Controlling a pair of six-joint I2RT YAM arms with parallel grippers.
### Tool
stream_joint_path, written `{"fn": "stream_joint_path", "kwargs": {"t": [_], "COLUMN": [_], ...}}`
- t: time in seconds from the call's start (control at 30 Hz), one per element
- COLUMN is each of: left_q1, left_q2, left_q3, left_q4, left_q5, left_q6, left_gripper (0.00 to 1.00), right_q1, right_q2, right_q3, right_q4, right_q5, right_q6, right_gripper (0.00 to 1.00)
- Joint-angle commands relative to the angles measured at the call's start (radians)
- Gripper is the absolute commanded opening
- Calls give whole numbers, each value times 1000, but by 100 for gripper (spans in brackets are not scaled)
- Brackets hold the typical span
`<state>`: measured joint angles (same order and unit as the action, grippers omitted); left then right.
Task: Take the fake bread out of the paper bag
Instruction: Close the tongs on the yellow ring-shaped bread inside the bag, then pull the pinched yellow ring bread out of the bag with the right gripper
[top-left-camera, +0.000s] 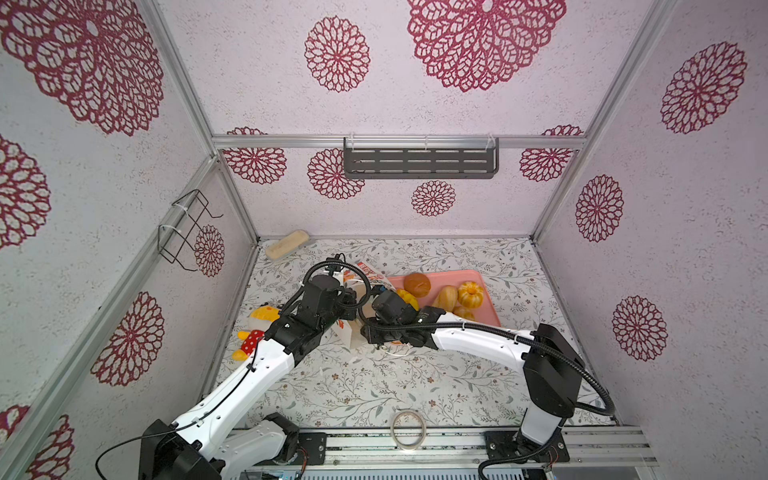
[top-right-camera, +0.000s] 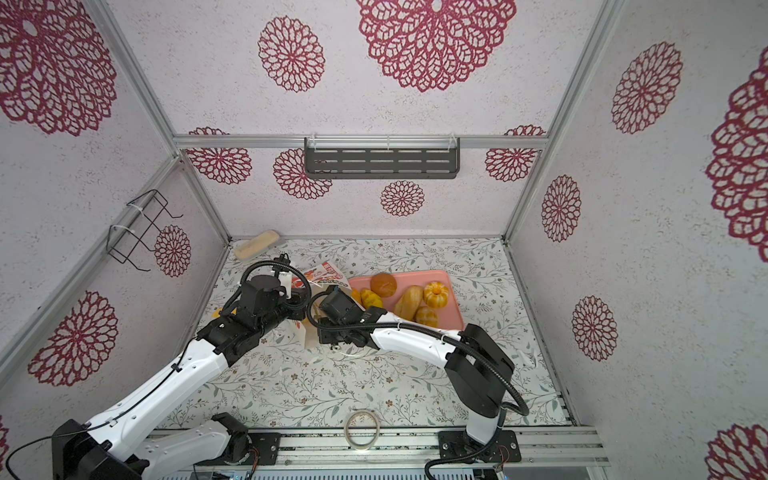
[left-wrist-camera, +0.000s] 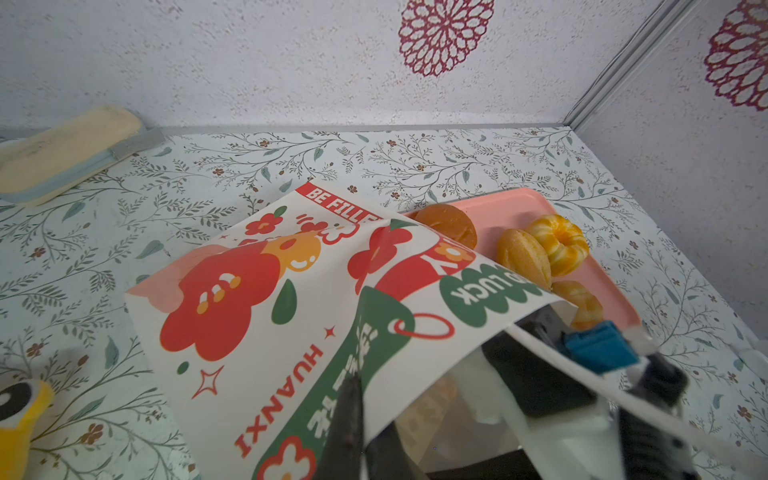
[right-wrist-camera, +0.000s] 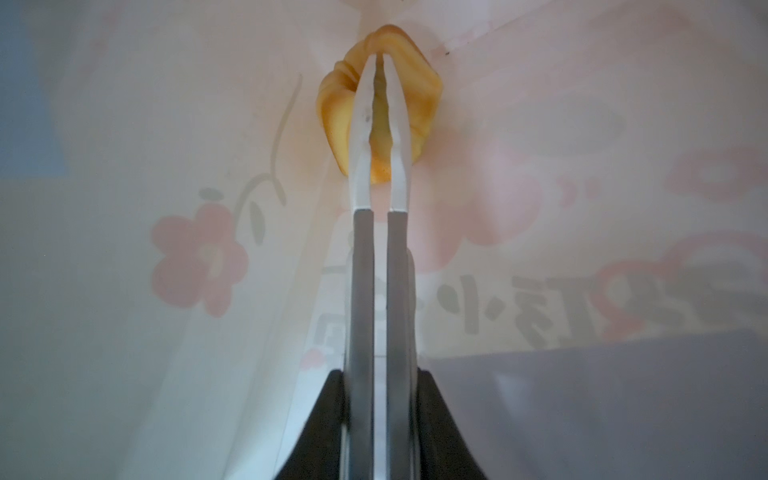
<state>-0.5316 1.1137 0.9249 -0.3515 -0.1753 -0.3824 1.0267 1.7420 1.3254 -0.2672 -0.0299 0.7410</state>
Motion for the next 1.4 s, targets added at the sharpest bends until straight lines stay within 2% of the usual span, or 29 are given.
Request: {"fn": "stream_joint_path", "kwargs": {"t": [0.0, 0.23, 0.53, 0.83, 1.07, 1.23, 1.37], "left_q1": [-7, -10, -16, -16, -16, -10, -4], "left_q2": [12, 20, 21, 48, 87, 134, 135], "left_q3": [6, 3, -1, 20, 51, 141, 154], "left_q4": [17, 7, 14, -46, -63, -186, -200], "left_q5": [-20, -46, -47, -124, -120, -139, -144], "left_q6": [-16, -31, -33, -39, -64, -79, -83], "left_gripper": [0, 0, 0, 0, 0, 0, 0], "right_q1": [8, 8, 4, 14, 21, 41, 42], "right_q2": [-90, -171, -212, -460, -607, -700, -789], "right_q3": [6, -55, -35, -202, -247, -298, -317], "right_q4": [4, 3, -82, -68, -158, -238, -307], "right_q5": [9, -7, -54, -41, 5, 47, 97], "right_q6": [-16, 32, 31, 69, 82, 113, 134], "right_gripper": [0, 0, 0, 0, 0, 0, 0]}}
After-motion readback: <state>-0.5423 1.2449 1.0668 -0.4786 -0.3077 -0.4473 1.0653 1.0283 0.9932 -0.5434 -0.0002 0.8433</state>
